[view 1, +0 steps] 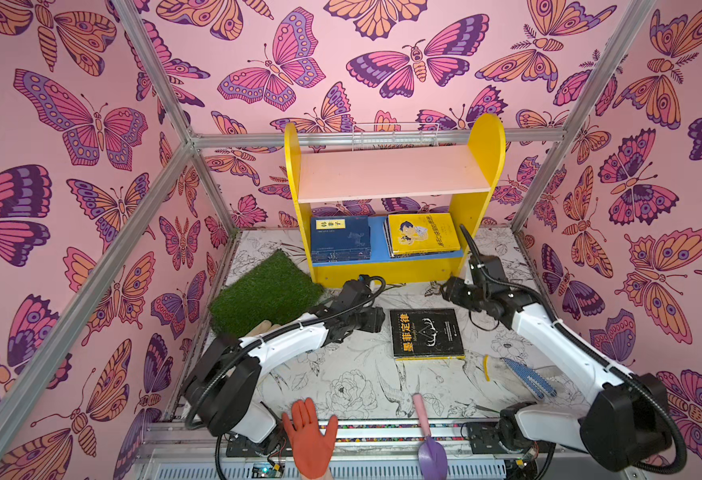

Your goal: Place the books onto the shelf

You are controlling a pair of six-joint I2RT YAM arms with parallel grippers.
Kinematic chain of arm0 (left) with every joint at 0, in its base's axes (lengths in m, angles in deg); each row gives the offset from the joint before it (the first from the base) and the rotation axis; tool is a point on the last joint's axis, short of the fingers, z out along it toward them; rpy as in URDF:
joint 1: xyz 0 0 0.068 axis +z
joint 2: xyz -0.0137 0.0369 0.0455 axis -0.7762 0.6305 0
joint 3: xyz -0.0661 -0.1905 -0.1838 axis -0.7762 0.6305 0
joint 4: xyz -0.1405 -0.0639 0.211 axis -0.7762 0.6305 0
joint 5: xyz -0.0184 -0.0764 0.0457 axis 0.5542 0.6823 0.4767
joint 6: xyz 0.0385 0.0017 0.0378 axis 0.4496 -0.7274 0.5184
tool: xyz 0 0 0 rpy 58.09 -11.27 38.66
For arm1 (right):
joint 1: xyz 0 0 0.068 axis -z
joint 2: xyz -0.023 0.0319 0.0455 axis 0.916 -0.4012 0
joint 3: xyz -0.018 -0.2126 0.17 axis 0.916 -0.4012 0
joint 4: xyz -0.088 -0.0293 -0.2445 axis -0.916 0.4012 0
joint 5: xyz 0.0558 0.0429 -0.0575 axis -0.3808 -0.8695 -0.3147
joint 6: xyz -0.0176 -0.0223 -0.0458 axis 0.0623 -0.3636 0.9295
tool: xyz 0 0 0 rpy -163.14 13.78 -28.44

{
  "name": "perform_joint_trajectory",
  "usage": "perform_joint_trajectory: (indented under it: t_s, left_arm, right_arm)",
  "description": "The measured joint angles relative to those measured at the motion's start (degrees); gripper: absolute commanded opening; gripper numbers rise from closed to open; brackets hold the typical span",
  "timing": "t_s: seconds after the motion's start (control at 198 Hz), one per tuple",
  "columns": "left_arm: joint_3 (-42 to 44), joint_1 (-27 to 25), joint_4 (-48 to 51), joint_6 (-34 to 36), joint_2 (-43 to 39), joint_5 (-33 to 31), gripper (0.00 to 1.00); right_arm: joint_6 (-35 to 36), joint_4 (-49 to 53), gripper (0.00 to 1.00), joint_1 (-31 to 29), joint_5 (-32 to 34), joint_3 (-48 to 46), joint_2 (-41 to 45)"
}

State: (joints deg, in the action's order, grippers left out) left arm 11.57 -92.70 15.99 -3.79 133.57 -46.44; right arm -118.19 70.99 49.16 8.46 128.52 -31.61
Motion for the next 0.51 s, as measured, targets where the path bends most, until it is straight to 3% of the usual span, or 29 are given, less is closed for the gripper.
perform_joint_trajectory:
  t_s: [0.248, 0.505]
  left_arm:
    - [-2.6, -1.6, 0.6, 6.9, 7.2, 10.3, 0.62]
    - [-6.0, -4.3, 3.0, 11.1, 12.4, 14.2, 0.59]
  right_arm:
    - [-2.3, 4.2, 0.57, 0.4, -0.9, -11.1, 1.0]
    - [-2.7, 3.0, 0.56, 2.2, -3.1, -14.4, -0.1]
